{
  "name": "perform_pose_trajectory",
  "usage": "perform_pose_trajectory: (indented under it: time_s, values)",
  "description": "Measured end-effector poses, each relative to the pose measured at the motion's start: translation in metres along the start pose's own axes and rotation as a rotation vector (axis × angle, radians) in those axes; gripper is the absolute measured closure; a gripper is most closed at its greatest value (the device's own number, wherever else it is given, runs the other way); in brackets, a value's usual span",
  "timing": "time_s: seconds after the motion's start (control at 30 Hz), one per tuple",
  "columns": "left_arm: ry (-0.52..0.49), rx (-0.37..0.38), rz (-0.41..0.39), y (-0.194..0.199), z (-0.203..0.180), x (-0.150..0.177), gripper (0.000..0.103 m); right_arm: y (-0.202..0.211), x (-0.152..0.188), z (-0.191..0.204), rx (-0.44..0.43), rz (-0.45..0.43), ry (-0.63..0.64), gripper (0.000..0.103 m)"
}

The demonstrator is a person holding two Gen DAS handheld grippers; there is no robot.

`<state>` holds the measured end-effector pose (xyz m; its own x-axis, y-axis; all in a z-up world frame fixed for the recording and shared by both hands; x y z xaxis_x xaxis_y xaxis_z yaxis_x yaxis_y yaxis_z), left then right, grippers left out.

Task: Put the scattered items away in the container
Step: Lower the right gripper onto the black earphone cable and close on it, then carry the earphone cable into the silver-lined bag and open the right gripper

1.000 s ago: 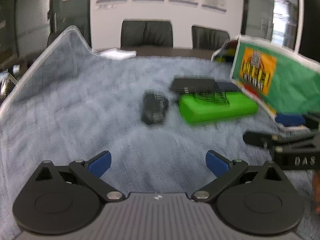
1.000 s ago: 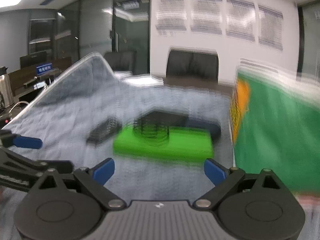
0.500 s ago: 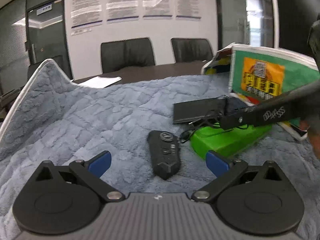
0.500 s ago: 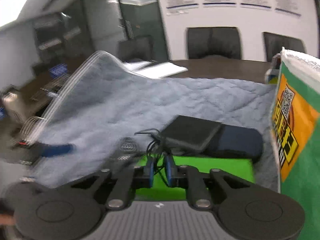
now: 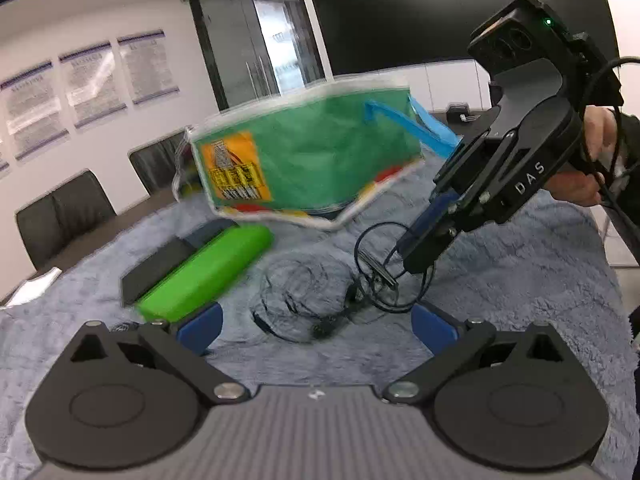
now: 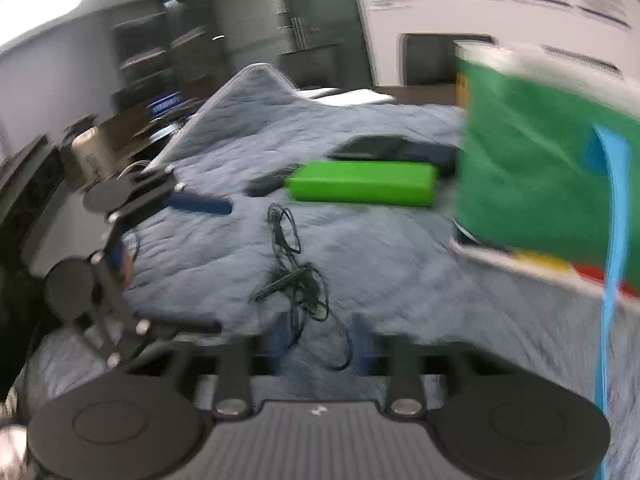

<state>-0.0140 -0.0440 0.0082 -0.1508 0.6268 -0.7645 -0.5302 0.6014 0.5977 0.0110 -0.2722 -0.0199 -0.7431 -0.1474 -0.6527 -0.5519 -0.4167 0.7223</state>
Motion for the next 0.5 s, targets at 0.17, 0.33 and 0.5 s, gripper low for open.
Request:
perform_pose_trajectory:
  time_s: [0.17, 0.33, 0.5]
  values:
    - [0.074, -0.038, 0.129, -0.039, 0.014, 0.000, 0.000, -0.017, 0.004, -0.005, 0.014, -0.050, -0.010, 0.055]
    - [0.283, 0.052, 0.150, -0.056, 0.050, 0.003, 0.021, -0.036, -0.004, -0.002, -0.018, -0.042, -0.014, 0.093]
    - [0.293, 0.088, 0.118, -0.050, 0.045, -0.005, 0.095, -0.013, -0.009, 0.016, 0.026, -0.113, 0.070, 0.099]
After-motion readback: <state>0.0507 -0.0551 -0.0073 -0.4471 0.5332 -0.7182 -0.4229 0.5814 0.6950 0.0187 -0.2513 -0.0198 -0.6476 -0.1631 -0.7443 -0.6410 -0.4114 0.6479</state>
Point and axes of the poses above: each gripper's, at about its wrist camera, not at the fingertips, and y roughly against the way its jaws point, z to its left, x to its underside, the point moved 3 cm from there along -y, roughly the way its jaws point, and after that the axes turned 8 degrees about z, right-handed, at the moved point
